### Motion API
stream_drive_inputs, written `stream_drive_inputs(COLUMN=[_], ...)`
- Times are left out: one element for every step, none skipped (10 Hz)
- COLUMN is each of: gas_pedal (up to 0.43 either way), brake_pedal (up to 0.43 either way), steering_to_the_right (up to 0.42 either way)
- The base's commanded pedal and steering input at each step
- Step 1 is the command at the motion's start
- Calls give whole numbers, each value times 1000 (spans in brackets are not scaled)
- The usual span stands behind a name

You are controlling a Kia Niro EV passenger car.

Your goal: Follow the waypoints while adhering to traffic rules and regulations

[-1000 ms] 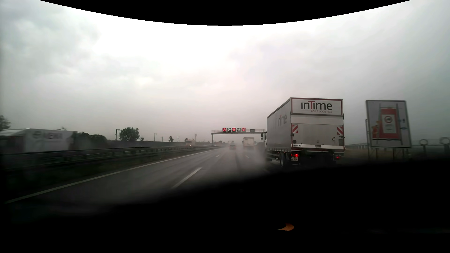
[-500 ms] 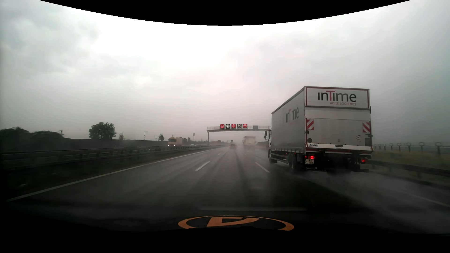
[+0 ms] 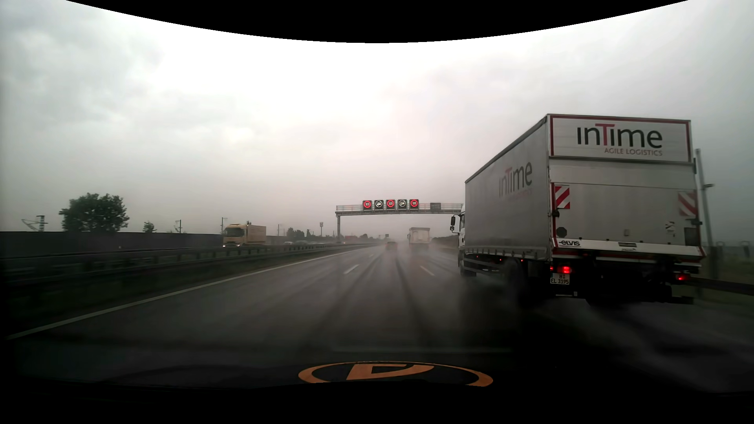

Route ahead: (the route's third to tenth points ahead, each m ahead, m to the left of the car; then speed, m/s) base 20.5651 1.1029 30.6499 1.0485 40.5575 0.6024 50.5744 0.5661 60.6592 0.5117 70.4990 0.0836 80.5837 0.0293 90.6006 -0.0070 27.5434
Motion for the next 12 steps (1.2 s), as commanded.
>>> stream_drive_inputs(gas_pedal=[260, 260, 260, 260, 260, 260, 260, 260, 260, 260, 260, 260], brake_pedal=[0, 0, 0, 0, 0, 0, 0, 0, 0, 0, 0, 0], steering_to_the_right=[0, 0, 0, 1, 0, 0, 0, 0, 0, 0, 0, 1])
